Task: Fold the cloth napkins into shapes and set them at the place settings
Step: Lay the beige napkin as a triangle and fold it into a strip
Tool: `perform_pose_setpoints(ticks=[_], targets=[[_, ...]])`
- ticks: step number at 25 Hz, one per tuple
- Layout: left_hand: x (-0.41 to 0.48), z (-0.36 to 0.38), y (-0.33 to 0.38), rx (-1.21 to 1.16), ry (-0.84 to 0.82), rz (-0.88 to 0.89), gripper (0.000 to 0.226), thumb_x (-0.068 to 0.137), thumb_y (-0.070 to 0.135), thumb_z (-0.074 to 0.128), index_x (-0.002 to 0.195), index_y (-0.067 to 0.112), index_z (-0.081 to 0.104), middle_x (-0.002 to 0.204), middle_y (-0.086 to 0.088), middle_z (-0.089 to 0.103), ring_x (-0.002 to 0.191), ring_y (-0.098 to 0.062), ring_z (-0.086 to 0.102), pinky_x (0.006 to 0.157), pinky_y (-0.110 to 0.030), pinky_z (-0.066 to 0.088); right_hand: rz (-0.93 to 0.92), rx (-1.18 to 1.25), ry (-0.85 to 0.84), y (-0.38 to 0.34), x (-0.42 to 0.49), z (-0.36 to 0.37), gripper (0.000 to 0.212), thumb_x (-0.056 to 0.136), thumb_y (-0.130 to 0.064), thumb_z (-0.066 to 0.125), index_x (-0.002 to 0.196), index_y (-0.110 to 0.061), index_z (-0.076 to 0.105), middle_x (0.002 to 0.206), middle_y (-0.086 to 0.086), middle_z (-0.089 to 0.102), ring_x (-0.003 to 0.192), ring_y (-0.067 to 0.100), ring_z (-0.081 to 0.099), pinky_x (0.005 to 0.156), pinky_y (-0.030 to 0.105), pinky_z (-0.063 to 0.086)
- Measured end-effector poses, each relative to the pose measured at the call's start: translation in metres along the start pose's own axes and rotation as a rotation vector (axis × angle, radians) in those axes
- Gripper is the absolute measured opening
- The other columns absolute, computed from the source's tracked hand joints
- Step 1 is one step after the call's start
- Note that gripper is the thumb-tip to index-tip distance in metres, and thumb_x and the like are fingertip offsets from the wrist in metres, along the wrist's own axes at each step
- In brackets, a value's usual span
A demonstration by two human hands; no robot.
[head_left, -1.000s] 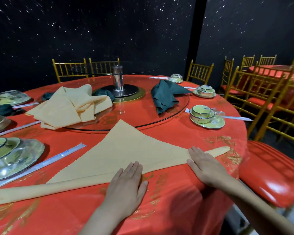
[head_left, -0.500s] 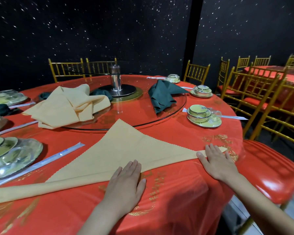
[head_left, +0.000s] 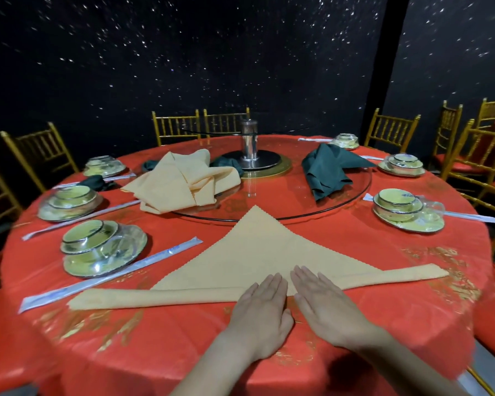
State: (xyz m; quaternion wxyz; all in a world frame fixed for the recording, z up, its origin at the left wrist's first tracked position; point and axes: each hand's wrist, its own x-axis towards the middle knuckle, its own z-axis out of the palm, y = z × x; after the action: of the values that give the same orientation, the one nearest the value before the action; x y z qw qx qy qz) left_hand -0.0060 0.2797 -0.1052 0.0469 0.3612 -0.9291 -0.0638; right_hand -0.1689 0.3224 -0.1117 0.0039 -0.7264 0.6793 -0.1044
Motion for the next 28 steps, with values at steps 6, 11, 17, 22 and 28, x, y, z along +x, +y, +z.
perform_pose_setpoints(ticks=[6, 11, 17, 22, 28], targets=[[-0.036, -0.015, -0.046, 0.095, -0.048, -0.083, 0.074, 0.083, 0.048, 0.007, 0.151, 0.02, 0.001, 0.159, 0.004, -0.002, 0.145, -0.012, -0.005, 0.117, -0.038, -0.004, 0.022, -0.079, -0.072, 0.0, 0.0, -0.002, 0.126, 0.047, -0.065, -0.05, 0.151, -0.021, 0.005, 0.158, -0.008, 0.001, 0.135, -0.006, -0.014, 0.109, 0.016, -0.012], [-0.075, -0.023, -0.087, 0.129, -0.05, -0.157, 0.075, 0.082, 0.054, 0.002, 0.151, 0.025, -0.003, 0.158, 0.008, -0.006, 0.144, -0.009, -0.009, 0.117, -0.035, -0.008, 0.015, -0.106, -0.078, 0.002, -0.001, -0.003, 0.121, 0.049, -0.068, -0.047, 0.15, -0.024, 0.001, 0.157, -0.011, -0.003, 0.133, -0.007, -0.017, 0.108, 0.014, -0.015], [-0.103, -0.028, -0.117, 0.147, -0.013, -0.19, 0.086, 0.071, 0.061, -0.01, 0.15, 0.029, -0.004, 0.158, 0.013, -0.004, 0.145, -0.011, -0.007, 0.114, -0.029, -0.006, 0.014, -0.103, -0.118, 0.0, -0.001, -0.006, 0.115, 0.052, -0.069, -0.043, 0.15, -0.023, -0.002, 0.154, -0.014, -0.008, 0.132, -0.006, -0.019, 0.106, 0.014, -0.016], [-0.127, -0.031, -0.142, 0.146, 0.01, -0.253, 0.094, 0.068, 0.074, -0.018, 0.15, 0.029, -0.005, 0.156, 0.015, -0.006, 0.144, -0.006, -0.008, 0.113, -0.023, -0.004, 0.013, -0.129, -0.136, 0.002, -0.001, -0.005, 0.126, 0.043, -0.067, -0.051, 0.15, -0.022, -0.003, 0.147, -0.018, -0.012, 0.132, -0.004, -0.021, 0.105, 0.012, -0.019], [-0.152, -0.031, -0.167, 0.086, 0.005, -0.355, 0.106, 0.059, 0.081, -0.027, 0.149, 0.029, -0.007, 0.156, 0.013, -0.007, 0.142, -0.003, -0.013, 0.116, -0.024, -0.004, -0.014, -0.14, -0.15, 0.003, 0.001, -0.007, 0.121, 0.045, -0.068, -0.049, 0.149, -0.022, -0.007, 0.151, -0.015, -0.012, 0.133, -0.003, -0.023, 0.096, 0.006, -0.027]])
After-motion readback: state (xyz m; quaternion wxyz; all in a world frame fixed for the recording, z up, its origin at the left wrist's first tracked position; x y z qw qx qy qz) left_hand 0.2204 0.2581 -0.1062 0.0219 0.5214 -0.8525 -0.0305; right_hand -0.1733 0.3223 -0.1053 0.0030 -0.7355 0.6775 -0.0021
